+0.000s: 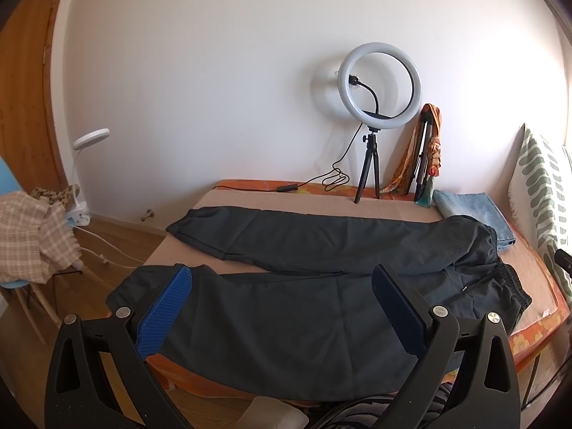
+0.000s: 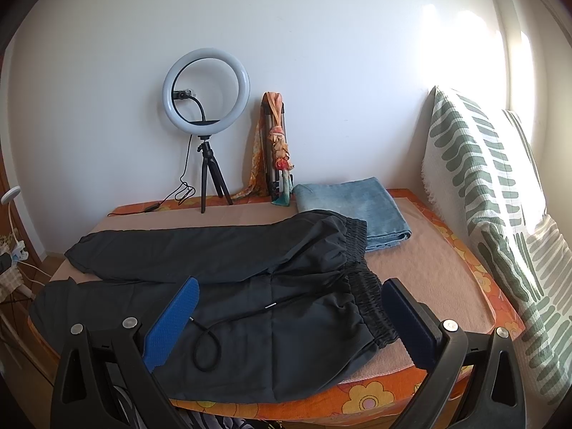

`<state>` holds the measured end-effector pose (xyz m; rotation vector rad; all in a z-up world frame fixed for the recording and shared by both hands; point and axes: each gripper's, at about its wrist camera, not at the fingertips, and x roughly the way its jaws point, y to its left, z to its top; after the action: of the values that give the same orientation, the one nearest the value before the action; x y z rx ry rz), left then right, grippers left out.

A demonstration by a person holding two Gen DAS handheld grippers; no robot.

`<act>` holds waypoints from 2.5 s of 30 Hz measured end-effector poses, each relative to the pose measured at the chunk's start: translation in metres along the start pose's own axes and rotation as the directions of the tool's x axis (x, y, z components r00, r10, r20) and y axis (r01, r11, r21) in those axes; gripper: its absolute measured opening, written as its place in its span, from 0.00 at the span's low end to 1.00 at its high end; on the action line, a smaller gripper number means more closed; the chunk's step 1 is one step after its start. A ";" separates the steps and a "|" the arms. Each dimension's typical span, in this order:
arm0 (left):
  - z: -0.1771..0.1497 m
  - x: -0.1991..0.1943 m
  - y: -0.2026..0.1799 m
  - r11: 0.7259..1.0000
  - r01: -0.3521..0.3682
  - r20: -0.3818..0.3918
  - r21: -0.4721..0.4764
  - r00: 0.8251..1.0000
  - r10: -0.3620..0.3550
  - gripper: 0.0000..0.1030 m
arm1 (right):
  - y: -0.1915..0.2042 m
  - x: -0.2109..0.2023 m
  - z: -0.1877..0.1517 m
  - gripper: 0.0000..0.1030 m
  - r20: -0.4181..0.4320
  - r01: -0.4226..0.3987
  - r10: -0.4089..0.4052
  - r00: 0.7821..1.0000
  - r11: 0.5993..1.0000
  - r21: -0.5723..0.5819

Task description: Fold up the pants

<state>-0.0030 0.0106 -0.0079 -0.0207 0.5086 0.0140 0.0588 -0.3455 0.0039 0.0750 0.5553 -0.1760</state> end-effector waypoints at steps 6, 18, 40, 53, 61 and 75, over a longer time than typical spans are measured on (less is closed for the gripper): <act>0.001 0.000 0.006 1.000 -0.018 0.002 0.007 1.000 0.018 0.98 | 0.001 0.001 0.000 1.00 0.001 -0.014 0.014 1.000 1.000 -0.004; 0.013 0.018 0.052 0.995 -0.097 -0.045 0.008 0.994 0.097 0.98 | 0.003 0.000 0.030 1.00 0.052 -0.134 0.140 0.989 0.985 -0.109; 0.081 0.188 0.180 0.982 -0.151 -0.234 -0.110 0.965 0.122 0.91 | 0.092 0.180 0.102 1.00 -0.146 -0.398 0.371 0.917 0.857 -0.328; 0.095 0.334 0.182 0.985 -0.116 -0.428 -0.126 0.902 0.051 0.81 | 0.143 0.374 0.088 0.91 -0.474 -0.527 0.336 0.814 0.772 -0.357; 0.092 0.402 0.165 0.976 -0.088 -0.500 -0.199 0.866 -0.024 0.81 | 0.160 0.443 0.073 0.86 -0.564 -0.575 0.318 0.762 0.734 -0.362; 0.066 0.452 0.163 0.959 -0.121 -0.556 -0.255 0.830 -0.043 0.81 | 0.170 0.468 0.053 0.79 -0.618 -0.642 0.342 0.708 0.677 -0.360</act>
<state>0.4203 0.1787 -0.1730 -0.3023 1.0959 0.1248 0.5083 -0.2535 -0.1953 -0.3085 1.0794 0.6008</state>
